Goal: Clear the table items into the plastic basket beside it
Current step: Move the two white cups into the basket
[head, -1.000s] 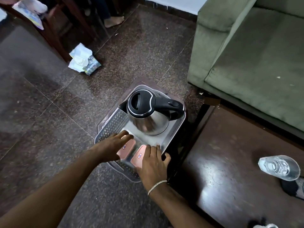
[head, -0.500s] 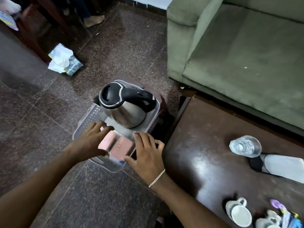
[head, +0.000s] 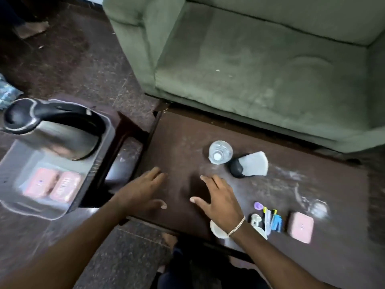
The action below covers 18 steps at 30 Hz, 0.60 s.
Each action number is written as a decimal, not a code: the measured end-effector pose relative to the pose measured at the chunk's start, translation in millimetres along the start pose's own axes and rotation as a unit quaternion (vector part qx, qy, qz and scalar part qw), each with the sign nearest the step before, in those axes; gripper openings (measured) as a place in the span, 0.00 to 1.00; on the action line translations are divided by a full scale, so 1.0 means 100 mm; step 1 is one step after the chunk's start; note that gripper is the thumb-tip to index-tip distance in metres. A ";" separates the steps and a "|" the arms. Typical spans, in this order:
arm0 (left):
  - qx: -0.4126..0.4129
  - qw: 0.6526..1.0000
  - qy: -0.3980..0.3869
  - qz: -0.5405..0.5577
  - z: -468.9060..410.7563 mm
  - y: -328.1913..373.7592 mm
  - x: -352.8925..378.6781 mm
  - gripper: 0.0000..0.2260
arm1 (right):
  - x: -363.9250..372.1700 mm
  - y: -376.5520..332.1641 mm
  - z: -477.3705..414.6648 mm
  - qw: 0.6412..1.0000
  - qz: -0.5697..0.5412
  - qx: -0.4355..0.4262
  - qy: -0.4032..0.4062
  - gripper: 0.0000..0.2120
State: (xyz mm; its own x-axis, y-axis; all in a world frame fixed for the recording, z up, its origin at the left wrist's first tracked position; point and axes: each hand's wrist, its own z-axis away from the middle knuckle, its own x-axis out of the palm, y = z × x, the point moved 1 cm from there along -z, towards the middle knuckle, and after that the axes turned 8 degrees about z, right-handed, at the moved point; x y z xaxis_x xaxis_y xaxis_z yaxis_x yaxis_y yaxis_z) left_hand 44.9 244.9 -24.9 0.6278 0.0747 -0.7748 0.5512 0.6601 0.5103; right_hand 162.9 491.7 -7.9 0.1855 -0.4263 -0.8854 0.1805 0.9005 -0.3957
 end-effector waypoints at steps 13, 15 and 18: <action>0.009 0.991 -0.130 0.032 -0.68 1.29 1.23 0.43 | 0.13 1.42 1.09 0.990 0.017 0.130 -0.048 0.28; -0.002 0.990 -0.133 0.042 -0.63 1.39 1.37 0.44 | 0.21 1.44 1.22 0.989 0.023 0.130 -0.073 0.30; -0.021 0.990 -0.135 0.024 -0.58 1.48 1.52 0.46 | 0.33 1.46 1.34 0.986 0.048 0.123 -0.099 0.32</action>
State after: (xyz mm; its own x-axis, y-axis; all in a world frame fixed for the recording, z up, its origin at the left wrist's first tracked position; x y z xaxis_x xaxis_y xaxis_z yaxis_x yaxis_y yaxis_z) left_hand 190.3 397.2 -88.9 0.7800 -0.0921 -0.6190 0.4976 0.6911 0.5242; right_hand 324.7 597.8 -62.2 0.3938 -0.3705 -0.8412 0.3771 0.8997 -0.2198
